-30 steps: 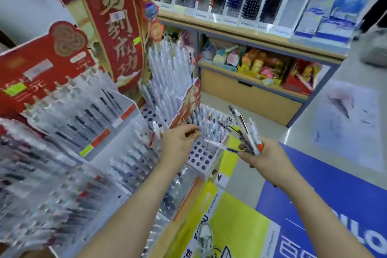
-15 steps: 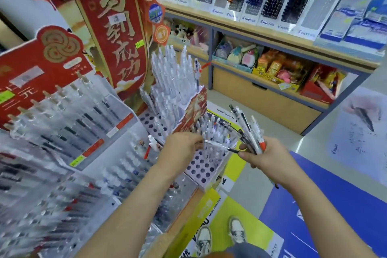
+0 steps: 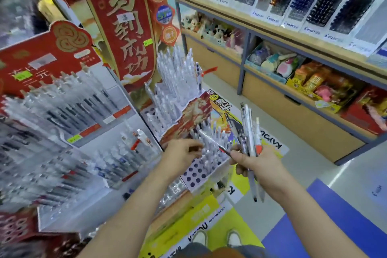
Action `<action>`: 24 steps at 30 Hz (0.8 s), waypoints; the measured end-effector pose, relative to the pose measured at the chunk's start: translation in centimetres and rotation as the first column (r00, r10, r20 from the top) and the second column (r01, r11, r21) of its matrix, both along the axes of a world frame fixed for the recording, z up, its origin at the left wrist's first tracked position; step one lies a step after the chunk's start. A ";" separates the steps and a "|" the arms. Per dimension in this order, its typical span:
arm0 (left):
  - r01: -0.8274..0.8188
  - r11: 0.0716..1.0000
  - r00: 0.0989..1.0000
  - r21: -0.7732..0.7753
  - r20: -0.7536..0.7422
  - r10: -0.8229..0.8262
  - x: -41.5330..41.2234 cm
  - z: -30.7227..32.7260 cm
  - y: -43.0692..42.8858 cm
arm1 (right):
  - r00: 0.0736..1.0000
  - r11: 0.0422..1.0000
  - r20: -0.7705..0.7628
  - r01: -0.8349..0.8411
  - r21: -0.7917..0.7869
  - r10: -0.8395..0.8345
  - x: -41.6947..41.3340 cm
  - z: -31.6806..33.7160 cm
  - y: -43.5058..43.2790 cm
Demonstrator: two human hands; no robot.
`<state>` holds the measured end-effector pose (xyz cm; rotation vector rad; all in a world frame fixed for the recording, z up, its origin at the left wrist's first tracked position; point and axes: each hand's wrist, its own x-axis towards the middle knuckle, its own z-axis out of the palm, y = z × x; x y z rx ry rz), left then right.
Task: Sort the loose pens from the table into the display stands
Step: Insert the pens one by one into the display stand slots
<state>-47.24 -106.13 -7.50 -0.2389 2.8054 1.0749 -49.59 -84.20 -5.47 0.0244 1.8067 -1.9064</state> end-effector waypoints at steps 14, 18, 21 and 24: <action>-0.367 0.613 0.877 0.700 0.040 0.479 2.6 8.9 3.6 | 0.982 0.980 0.011 -0.188 -0.069 0.189 -0.6 2.2 -1.3; -0.347 0.599 0.826 0.722 -0.067 0.559 3.5 10.5 1.5 | 0.974 0.976 -0.097 -0.193 0.106 0.203 -0.9 2.7 -1.8; -0.331 0.649 0.764 0.685 -0.209 0.610 3.9 12.8 -1.4 | 0.964 0.971 -0.148 -0.204 0.128 0.222 -1.1 3.8 -2.5; -0.346 0.691 0.691 0.635 -0.326 0.645 4.4 15.4 -4.2 | 0.965 0.979 -0.166 -0.197 0.045 0.202 -0.7 5.5 -3.7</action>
